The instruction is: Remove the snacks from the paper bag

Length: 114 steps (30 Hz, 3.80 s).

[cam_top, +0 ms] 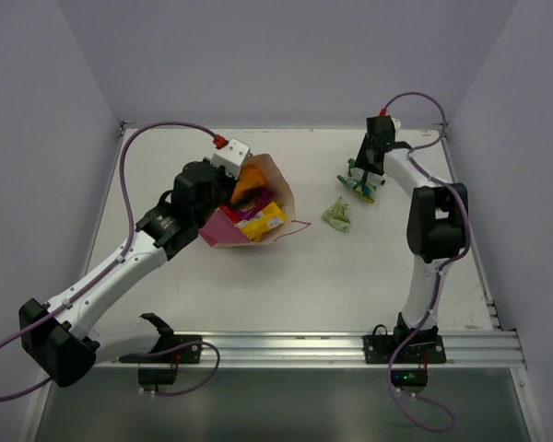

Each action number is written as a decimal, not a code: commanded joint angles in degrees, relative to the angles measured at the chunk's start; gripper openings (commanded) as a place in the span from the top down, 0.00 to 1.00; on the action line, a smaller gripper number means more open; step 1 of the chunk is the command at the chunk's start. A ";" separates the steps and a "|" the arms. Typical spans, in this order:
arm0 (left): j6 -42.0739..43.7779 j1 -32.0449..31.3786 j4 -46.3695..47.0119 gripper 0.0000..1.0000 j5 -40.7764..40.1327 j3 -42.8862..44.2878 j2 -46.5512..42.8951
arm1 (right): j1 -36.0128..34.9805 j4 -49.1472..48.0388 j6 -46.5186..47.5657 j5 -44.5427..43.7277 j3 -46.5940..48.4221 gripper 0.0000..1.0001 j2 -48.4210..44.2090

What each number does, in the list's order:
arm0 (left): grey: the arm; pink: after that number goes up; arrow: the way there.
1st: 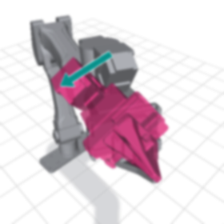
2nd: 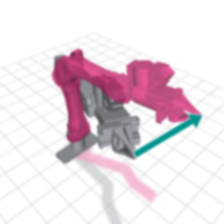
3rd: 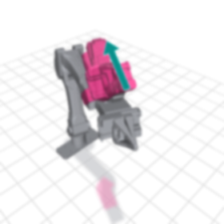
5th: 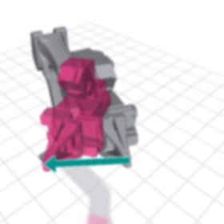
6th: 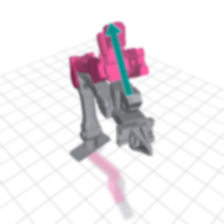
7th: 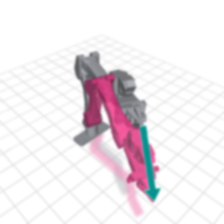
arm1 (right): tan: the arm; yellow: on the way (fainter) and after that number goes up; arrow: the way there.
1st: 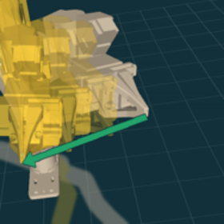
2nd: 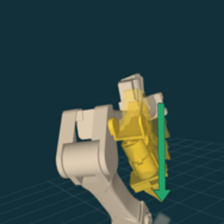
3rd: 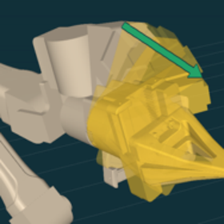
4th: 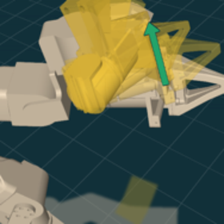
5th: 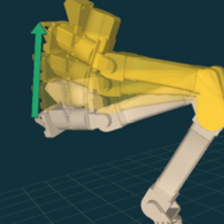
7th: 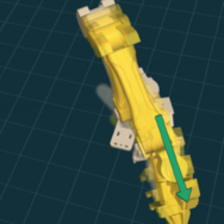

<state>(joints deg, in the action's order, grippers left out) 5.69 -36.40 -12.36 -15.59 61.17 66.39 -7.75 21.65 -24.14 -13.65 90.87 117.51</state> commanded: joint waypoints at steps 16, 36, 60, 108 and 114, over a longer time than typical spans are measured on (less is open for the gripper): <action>3.27 0.10 3.83 1.00 2.68 -0.08 -1.97 | -26.60 -1.17 11.66 15.85 -13.61 0.28 -40.78; 0.02 0.10 2.08 1.00 0.30 0.09 -1.44 | -45.34 -7.41 13.51 11.91 -19.06 0.13 -27.17; 0.19 0.10 0.67 1.00 -0.14 -1.40 -2.58 | -44.55 -10.49 14.39 6.44 -20.47 1.00 -36.56; 0.11 0.10 2.25 1.00 -3.04 -1.49 -1.70 | -33.16 0.50 -15.68 -6.66 -21.58 1.00 -47.26; 0.98 0.10 3.13 1.00 -2.86 -2.37 -1.88 | -23.38 -1.08 -11.37 0.46 -34.33 1.00 -50.02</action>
<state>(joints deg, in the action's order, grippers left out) 5.37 -36.40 -11.68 -17.93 59.66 65.23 -32.42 21.37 -38.79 -17.78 62.06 66.54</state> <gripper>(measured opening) 0.030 0.222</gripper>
